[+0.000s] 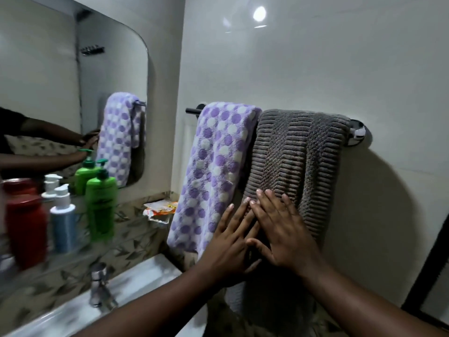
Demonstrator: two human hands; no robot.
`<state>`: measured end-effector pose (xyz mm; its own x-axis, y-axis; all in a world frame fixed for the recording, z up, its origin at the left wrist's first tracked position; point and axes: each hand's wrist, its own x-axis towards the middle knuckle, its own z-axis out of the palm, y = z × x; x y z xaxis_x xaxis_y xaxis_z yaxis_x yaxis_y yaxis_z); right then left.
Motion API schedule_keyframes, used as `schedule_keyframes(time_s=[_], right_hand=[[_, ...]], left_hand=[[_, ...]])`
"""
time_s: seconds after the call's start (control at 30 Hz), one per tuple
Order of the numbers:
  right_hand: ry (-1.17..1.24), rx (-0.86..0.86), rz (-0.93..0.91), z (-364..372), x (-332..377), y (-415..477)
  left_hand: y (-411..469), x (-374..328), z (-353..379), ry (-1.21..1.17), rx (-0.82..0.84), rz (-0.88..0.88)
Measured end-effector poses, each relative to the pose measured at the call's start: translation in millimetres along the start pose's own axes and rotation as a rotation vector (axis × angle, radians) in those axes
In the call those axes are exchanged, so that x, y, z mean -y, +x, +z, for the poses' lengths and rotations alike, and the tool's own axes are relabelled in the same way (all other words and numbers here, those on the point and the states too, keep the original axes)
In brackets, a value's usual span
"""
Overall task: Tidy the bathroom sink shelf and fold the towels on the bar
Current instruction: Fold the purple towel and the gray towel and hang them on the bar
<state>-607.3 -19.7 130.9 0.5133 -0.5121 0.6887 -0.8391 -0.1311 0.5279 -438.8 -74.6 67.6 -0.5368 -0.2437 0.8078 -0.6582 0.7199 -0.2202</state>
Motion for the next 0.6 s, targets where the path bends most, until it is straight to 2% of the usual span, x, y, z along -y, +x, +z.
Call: schedule_keyframes(time_s=[0.33, 0.6], right_hand=[[0.186, -0.055, 0.035, -1.4, 47.1, -11.3], [0.392, -0.095, 0.044, -13.5, 94.9, 29.8]], left_hand=[[-56.0, 18.9, -62.2, 0.191, 0.091, -0.231], [-87.0, 66.4, -106.1, 0.315, 0.151, -0.401]])
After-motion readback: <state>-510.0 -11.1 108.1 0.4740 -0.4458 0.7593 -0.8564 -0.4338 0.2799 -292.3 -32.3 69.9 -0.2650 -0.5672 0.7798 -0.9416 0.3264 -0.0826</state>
